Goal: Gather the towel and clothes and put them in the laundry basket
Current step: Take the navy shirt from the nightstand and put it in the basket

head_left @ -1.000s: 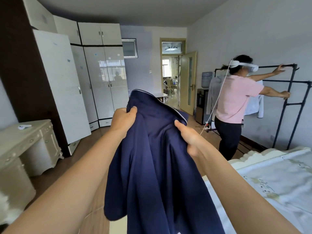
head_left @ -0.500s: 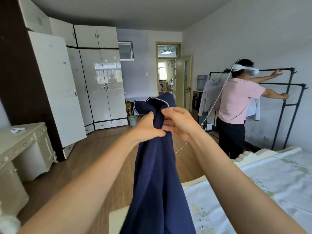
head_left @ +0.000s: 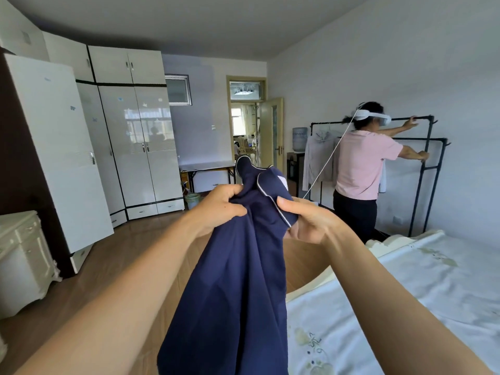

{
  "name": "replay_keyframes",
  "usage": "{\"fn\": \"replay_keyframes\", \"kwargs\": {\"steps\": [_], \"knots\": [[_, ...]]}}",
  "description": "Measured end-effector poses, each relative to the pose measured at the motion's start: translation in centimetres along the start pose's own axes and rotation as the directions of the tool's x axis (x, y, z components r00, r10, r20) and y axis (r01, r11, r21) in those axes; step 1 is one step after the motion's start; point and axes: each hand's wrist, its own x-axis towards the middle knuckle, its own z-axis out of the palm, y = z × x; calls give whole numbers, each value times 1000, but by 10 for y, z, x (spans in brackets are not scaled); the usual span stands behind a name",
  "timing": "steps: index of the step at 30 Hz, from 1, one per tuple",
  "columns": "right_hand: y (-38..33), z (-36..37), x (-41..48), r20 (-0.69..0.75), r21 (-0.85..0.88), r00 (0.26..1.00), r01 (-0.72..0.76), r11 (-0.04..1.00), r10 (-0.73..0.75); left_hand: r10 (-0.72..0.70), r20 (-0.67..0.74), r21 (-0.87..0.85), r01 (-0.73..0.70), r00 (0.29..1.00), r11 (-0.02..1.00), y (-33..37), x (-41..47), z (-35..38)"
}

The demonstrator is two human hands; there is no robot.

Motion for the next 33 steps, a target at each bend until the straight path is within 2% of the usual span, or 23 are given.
{"fn": "replay_keyframes", "kwargs": {"steps": [3,6,8,10,11,13,16,17,19,22,24,26,28,30,33], "knots": [[-8,9,-5,-56,-65,998,-12,998,8,35,-121,-59,-42,992,997,0,-1,0],[-18,28,-5,-265,-172,961,39,984,-85,17,-231,-103,-42,973,994,-6,-2,5],[-22,39,-2,-430,-186,885,107,977,-179,-144,-173,-92,129,974,987,-14,-5,6],[-23,43,0,-551,-214,797,153,965,-248,-367,8,107,364,930,925,-28,-14,6],[-25,43,1,-584,-240,765,160,958,-274,-445,85,208,421,891,883,-34,-19,8],[-27,45,1,-606,-288,736,150,946,-301,-484,70,257,453,872,854,-48,-23,13],[-33,50,-2,-631,-151,746,150,977,-212,-441,-109,-5,443,891,896,-43,-19,22],[-36,54,-4,-630,-69,759,156,985,-164,-449,-102,-138,435,888,890,-35,-16,25],[-39,59,-4,-612,75,783,197,978,-111,-400,30,-364,382,916,849,-18,-12,29],[-40,67,-6,-592,153,796,269,951,-130,-119,242,-489,227,963,842,-4,-14,38],[-40,71,-11,-490,143,846,315,938,-209,-79,183,-462,157,980,873,-1,-15,47],[-37,73,-17,-359,80,882,354,932,-305,-190,-5,-469,166,982,867,4,-13,55],[-28,66,-22,-377,-126,849,349,929,-370,-292,-74,-544,207,954,813,4,-6,57],[-16,48,-26,-434,-350,792,290,891,-428,-335,-26,-625,246,942,741,6,0,54],[6,21,-33,-434,-350,851,145,925,-297,-374,84,-687,325,924,649,18,4,48]]}}
